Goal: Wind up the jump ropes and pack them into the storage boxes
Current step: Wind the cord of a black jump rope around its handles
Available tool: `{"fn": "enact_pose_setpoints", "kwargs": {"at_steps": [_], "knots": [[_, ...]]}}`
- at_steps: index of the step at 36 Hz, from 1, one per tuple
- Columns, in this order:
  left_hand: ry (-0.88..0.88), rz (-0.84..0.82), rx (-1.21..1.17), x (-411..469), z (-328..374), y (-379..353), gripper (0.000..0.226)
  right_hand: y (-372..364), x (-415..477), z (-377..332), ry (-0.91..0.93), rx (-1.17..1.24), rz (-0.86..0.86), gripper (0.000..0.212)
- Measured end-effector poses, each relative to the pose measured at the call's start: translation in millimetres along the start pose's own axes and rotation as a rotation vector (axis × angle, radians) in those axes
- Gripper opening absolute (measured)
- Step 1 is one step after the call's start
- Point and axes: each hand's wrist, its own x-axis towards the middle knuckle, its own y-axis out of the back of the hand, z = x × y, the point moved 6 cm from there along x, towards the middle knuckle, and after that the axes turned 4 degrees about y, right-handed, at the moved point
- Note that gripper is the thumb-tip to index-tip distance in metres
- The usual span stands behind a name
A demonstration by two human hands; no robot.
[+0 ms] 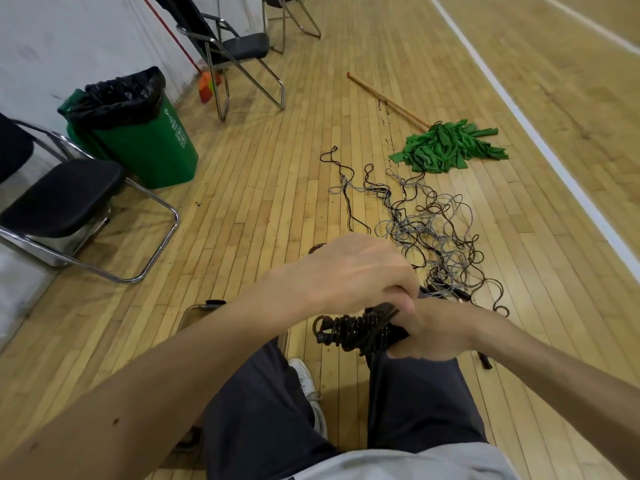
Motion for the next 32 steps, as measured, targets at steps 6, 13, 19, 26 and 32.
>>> {"fn": "enact_pose_setpoints", "kwargs": {"at_steps": [6,13,19,26,32], "knots": [[0.087,0.019,-0.162,4,-13,9,0.029,2,-10,-8,0.144,0.018,0.068,0.026],[0.182,0.115,-0.595,0,-35,9,0.014,8,-24,-21,0.331,0.227,0.121,0.031],[0.192,0.189,-0.792,-3,-41,5,0.003,13,-30,-28,0.476,0.382,0.232,0.032],[0.272,0.236,-0.935,-5,-55,-18,0.014,22,-33,-27,0.537,0.539,0.407,0.029],[0.185,0.244,-0.972,-16,-58,-33,0.006,32,-28,-21,0.530,0.737,0.477,0.030]]}}
